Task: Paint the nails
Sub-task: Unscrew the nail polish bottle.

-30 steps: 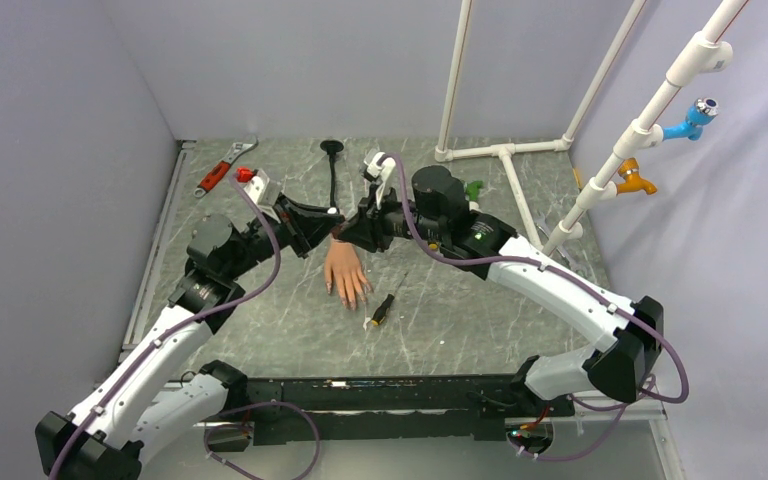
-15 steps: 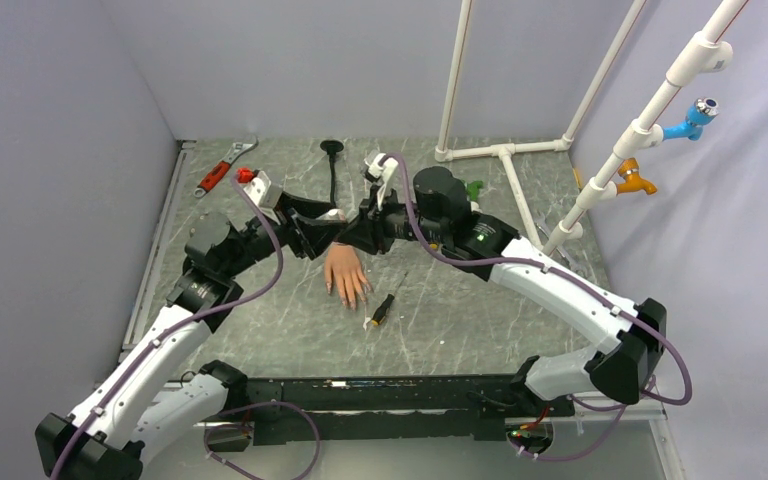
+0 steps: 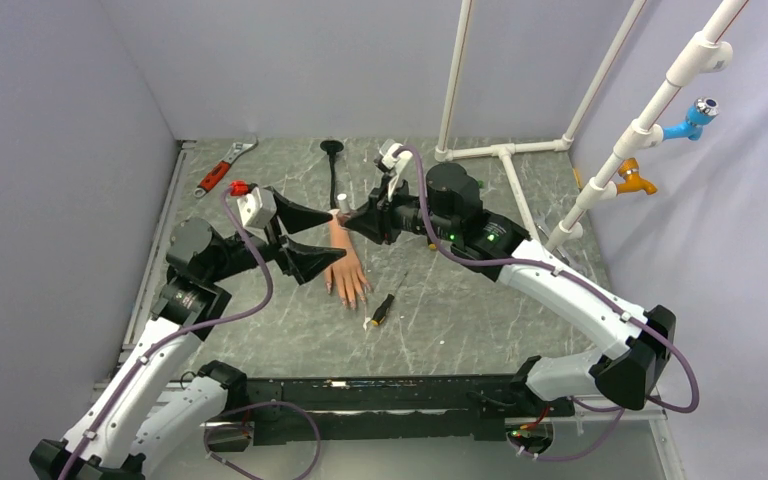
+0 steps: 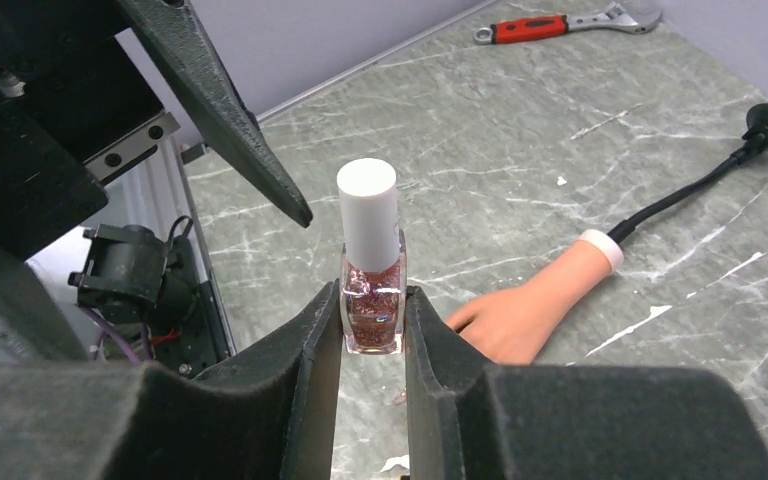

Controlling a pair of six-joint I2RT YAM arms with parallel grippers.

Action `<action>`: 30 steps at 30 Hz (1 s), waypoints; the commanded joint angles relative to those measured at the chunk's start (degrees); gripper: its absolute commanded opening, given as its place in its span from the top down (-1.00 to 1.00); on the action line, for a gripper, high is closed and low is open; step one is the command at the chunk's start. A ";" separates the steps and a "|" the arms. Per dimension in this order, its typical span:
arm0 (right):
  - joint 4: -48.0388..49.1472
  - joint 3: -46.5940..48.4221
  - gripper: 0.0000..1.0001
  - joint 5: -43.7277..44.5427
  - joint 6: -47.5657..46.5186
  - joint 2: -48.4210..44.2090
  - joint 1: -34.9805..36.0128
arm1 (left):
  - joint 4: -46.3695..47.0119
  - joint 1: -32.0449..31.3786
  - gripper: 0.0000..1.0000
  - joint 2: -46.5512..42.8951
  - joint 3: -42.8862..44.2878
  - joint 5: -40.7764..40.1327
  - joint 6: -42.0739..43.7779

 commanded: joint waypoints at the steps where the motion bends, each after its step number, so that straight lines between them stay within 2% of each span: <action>1: 3.03 0.02 1.00 -0.57 -1.98 -3.34 -0.21 | -2.48 3.28 -0.62 0.27 2.89 9.28 3.03; 4: 3.16 -1.10 1.00 -5.50 -3.36 -4.64 -0.97 | -1.00 4.73 -0.46 -0.28 2.34 12.32 2.59; 6: 4.36 -2.63 1.00 -11.78 -4.35 -6.01 -1.48 | 0.89 5.08 -0.32 -0.23 2.06 15.69 1.58; 9: 6.51 -4.48 1.00 -20.22 -5.12 -7.65 -1.69 | 2.13 5.12 -0.30 -0.66 2.31 19.60 1.40; 13: 6.71 -4.76 1.00 -26.89 -6.60 -7.96 -1.63 | 3.79 5.11 -0.27 -1.93 2.07 22.29 1.14; 21: 6.01 -4.26 1.00 -36.29 -7.72 -6.64 -1.64 | 10.07 5.15 -0.18 -1.04 1.16 24.44 -4.23; 30: 4.12 -3.09 1.00 -39.36 -10.22 -4.55 -1.71 | 13.72 5.12 -0.12 -0.18 0.76 23.65 -7.28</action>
